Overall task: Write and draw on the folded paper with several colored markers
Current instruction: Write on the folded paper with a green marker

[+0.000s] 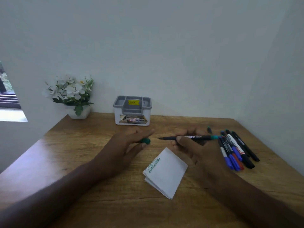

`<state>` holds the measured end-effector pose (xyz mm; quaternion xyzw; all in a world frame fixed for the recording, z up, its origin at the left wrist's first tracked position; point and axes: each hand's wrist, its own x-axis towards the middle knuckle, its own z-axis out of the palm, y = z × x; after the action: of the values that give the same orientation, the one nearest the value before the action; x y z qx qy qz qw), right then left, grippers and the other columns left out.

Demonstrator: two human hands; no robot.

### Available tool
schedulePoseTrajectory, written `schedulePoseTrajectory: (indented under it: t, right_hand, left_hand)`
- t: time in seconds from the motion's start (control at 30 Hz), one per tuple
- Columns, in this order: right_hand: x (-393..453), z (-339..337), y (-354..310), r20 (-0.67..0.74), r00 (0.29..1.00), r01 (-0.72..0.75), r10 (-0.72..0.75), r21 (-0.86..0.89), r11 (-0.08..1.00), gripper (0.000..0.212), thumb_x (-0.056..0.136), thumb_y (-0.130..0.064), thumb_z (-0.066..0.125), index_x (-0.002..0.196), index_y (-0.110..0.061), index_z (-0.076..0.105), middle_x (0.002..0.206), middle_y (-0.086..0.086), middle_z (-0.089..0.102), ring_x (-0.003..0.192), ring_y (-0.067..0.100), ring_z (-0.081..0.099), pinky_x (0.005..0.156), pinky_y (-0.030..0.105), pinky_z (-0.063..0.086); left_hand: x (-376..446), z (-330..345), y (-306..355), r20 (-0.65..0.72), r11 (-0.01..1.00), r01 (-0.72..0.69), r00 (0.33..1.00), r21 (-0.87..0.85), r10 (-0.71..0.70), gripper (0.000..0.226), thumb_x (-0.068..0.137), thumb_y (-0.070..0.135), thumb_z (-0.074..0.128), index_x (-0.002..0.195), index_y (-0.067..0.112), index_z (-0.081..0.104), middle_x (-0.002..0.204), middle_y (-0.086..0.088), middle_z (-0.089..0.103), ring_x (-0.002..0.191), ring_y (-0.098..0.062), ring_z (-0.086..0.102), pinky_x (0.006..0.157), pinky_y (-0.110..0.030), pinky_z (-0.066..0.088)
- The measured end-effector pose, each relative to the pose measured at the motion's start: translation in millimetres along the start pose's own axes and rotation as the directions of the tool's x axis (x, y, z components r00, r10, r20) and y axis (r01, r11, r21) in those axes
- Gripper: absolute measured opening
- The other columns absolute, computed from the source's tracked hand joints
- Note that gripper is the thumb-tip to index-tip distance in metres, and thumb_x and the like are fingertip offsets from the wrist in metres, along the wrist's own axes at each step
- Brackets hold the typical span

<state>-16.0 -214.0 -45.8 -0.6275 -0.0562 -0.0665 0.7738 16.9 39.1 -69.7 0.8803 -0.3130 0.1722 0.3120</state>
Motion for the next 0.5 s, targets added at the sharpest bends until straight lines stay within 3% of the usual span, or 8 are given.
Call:
schedulePoseTrajectory:
  t: [0.07,0.17,0.37,0.5]
  right_hand:
    - [-0.7,-0.6,-0.3,0.005,0.999,0.042,-0.042,0.006,0.999,0.010,0.078,-0.005,0.077,0.086,-0.011,0.078,0.090,0.015,0.080,0.084,0.026,0.078,0.078,0.031,0.066]
    - [-0.1,0.0,0.8,0.033,0.999,0.033,-0.033,0.008,0.999,0.014,0.088,0.005,0.068,0.087,-0.006,0.078,0.095,0.019,0.079,0.084,0.027,0.078,0.074,0.029,0.065]
    - [-1.0,1.9,1.8,0.026,1.000,0.018,-0.016,-0.054,0.998,0.012,0.092,0.006,0.066,0.091,0.000,0.076,0.094,0.017,0.080,0.084,0.029,0.079,0.078,0.034,0.067]
    - [-2.8,2.9,1.7,0.064,0.998,0.010,-0.003,-0.099,0.995,0.010,0.092,0.004,0.067,0.095,0.001,0.077,0.093,0.016,0.080,0.085,0.027,0.080,0.079,0.031,0.066]
  left_hand:
    - [-0.7,-2.3,1.1,-0.097,1.000,-0.002,0.995,-0.024,0.000,0.049,0.096,0.025,0.071,0.138,0.045,0.057,0.121,0.035,0.063,0.115,0.013,0.058,0.094,-0.003,0.041]
    - [-0.6,-4.1,3.9,-0.152,1.000,0.002,0.988,-0.025,-0.006,0.044,0.090,0.031,0.076,0.130,0.045,0.064,0.118,0.036,0.065,0.112,0.015,0.060,0.092,-0.003,0.043]
    - [-0.3,-6.6,15.5,-0.150,0.998,-0.030,0.988,-0.047,0.023,0.040,0.088,0.048,0.064,0.128,0.047,0.063,0.118,0.034,0.066,0.114,0.012,0.061,0.096,-0.004,0.043]
    - [-0.6,-5.0,12.9,-0.128,0.998,-0.061,0.990,-0.034,0.056,0.042,0.089,0.044,0.067,0.131,0.043,0.066,0.120,0.028,0.070,0.113,0.008,0.064,0.095,-0.010,0.049]
